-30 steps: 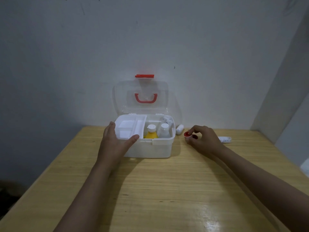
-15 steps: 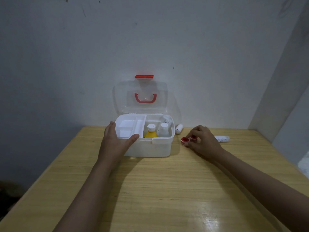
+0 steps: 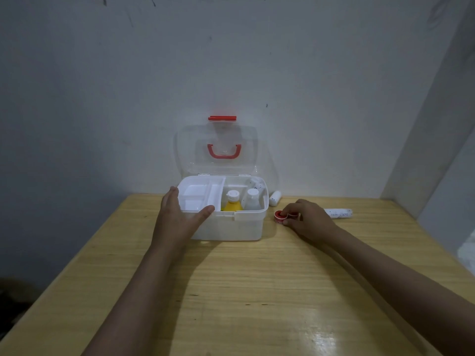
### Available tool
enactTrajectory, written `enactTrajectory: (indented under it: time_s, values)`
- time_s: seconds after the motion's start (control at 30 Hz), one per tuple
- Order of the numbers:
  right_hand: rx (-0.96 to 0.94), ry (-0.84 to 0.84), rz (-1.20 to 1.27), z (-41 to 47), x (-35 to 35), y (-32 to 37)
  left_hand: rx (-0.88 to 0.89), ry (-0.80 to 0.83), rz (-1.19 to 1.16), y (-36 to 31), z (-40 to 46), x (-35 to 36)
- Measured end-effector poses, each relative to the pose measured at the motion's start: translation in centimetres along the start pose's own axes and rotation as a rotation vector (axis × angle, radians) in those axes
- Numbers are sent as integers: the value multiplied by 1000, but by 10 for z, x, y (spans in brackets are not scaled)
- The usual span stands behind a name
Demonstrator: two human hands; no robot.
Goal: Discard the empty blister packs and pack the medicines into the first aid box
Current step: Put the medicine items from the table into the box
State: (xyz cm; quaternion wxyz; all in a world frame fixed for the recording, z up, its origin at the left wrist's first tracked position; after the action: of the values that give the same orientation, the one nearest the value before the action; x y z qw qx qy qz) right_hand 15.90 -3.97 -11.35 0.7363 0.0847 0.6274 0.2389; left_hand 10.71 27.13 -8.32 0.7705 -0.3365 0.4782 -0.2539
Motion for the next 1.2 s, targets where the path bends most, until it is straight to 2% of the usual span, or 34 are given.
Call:
enactTrajectory:
  time_s: [0.23, 0.53, 0.7, 0.93, 1.2]
  values:
    - [-8, 83, -2, 5, 0, 3, 7, 10, 14, -1, -1, -1]
    - [-67, -119, 100, -6, -47, 24, 19, 9, 8, -5, -4, -2]
    - [-160, -226, 172, 5, -93, 78, 5, 3, 5, -3, -3, -1]
    - [-325, -83, 88, 58, -62, 184, 17, -4, -29, -2, -4, -2]
    - [-389, 152, -129, 96, 16, 238, -32, 12, -58, 7, 0, 3]
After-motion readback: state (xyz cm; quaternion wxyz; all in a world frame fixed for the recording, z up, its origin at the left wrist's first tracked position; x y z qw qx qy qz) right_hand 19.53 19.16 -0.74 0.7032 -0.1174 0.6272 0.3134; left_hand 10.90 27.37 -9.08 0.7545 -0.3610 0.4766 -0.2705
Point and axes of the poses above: each hand's wrist, its own z-axis towards the middle knuckle, its own x-axis out of the palm, y = z × x, the point moved 7 cm from there along z, towards the middle knuckle, and after that the axes turned 2 degrees about x, right-handed, at the moved point
